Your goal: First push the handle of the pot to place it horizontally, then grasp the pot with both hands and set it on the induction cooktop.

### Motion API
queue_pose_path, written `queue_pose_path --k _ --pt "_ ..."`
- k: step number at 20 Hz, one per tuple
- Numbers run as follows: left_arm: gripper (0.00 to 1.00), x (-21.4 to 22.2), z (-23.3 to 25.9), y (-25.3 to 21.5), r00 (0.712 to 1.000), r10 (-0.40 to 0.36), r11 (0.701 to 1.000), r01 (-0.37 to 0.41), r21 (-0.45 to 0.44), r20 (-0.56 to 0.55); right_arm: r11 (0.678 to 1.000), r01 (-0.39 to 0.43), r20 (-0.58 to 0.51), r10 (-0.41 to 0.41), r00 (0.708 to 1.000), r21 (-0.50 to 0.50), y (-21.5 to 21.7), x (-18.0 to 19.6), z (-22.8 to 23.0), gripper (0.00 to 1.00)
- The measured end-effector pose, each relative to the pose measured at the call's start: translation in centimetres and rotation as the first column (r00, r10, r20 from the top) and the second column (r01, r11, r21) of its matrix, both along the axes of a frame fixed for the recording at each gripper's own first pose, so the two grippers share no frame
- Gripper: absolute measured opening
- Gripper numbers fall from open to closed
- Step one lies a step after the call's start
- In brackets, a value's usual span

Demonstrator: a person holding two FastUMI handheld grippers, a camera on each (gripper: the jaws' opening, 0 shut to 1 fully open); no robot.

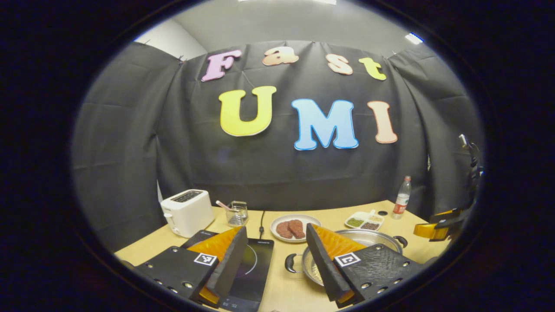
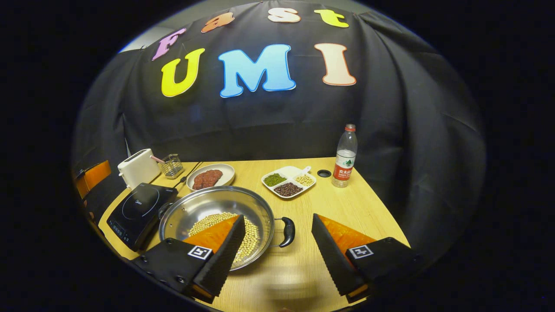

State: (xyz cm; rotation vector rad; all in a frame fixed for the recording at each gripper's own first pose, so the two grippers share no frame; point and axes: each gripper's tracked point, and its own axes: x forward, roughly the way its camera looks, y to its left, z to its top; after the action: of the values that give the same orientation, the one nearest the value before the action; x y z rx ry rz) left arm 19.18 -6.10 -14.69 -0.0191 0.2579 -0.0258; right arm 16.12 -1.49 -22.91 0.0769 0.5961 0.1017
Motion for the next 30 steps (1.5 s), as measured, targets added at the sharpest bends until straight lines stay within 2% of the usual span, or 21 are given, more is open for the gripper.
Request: queue_pose_path --k 5,6,7,8,9,13,14,15,16,20,21,22,25,28,29,30 --pt "0.81 2.4 -4.2 -0.8 0.992 -0.070 0.997 0.068 -0.029 -0.102 1.000 0.028 -0.008 -0.028 1.000 0.001 0.8 0.6 -0.4 0.98" --pt "0.83 2.8 -4.9 -1.1 0.989 -0.087 0.996 0.083 -0.041 -0.121 1.000 0.031 -0.011 -0.031 0.999 -0.001 1.0 0.8 -0.5 0.94" --pt "0.83 3.3 -5.6 -1.4 0.985 -0.102 0.994 0.095 -0.052 -0.138 0.999 0.034 -0.013 -0.034 0.999 -0.001 1.1 1.0 -0.7 0.94" --pt "0.83 3.8 -6.6 -1.7 0.980 -0.118 0.992 0.109 -0.061 -0.160 0.999 0.034 -0.016 -0.034 0.999 0.000 1.3 1.2 -0.8 0.94" --pt "0.83 4.0 -7.6 -2.2 0.974 -0.134 0.990 0.123 -0.071 -0.185 0.999 0.033 -0.023 -0.033 0.999 -0.003 1.4 1.4 -1.2 0.98" --pt "0.81 5.4 -11.5 -3.5 0.946 -0.175 0.982 0.149 -0.113 -0.272 0.999 0.032 -0.047 -0.033 0.998 -0.024 1.5 2.2 -2.6 0.99" --pt "0.81 5.7 -12.5 -3.8 0.940 -0.179 0.981 0.150 -0.121 -0.291 0.999 0.032 -0.051 -0.034 0.998 -0.027 1.4 2.4 -2.9 0.98" --pt "0.83 5.9 -13.4 -4.1 0.933 -0.185 0.980 0.151 -0.128 -0.309 0.999 0.032 -0.057 -0.034 0.998 -0.030 1.5 2.6 -3.3 0.94" --pt "0.83 5.9 -14.2 -4.3 0.926 -0.189 0.979 0.153 -0.134 -0.328 0.999 0.033 -0.064 -0.035 0.997 -0.033 1.5 2.8 -3.7 0.98" --pt "0.83 6.6 -17.3 -4.7 0.899 -0.199 0.977 0.151 -0.149 -0.390 0.998 0.040 -0.095 -0.044 0.995 -0.038 1.6 3.5 -5.1 0.98" --pt "0.86 6.7 -18.1 -4.8 0.892 -0.200 0.977 0.150 -0.152 -0.406 0.998 0.044 -0.105 -0.048 0.993 -0.038 1.7 3.6 -5.6 0.98" --pt "0.83 6.9 -18.8 -4.7 0.886 -0.197 0.978 0.146 -0.152 -0.420 0.998 0.046 -0.117 -0.049 0.992 -0.035 1.8 3.7 -6.1 0.98" --pt "0.81 7.2 -20.4 -5.0 0.872 -0.197 0.978 0.141 -0.154 -0.448 0.998 0.045 -0.157 -0.051 0.986 -0.039 1.9 3.9 -7.7 0.99" --pt "0.84 7.6 -21.4 -5.3 0.863 -0.198 0.978 0.141 -0.156 -0.465 0.997 0.058 -0.194 -0.066 0.979 -0.049 1.8 4.2 -9.2 0.99" --pt "0.81 7.6 -21.7 -5.5 0.861 -0.197 0.978 0.139 -0.154 -0.470 0.997 0.064 -0.210 -0.073 0.975 -0.050 1.7 4.2 -9.7 0.99" --pt "0.84 7.7 -22.0 -5.5 0.858 -0.195 0.979 0.139 -0.151 -0.476 0.996 0.069 -0.224 -0.079 0.971 -0.051 1.8 4.2 -10.2 0.99"
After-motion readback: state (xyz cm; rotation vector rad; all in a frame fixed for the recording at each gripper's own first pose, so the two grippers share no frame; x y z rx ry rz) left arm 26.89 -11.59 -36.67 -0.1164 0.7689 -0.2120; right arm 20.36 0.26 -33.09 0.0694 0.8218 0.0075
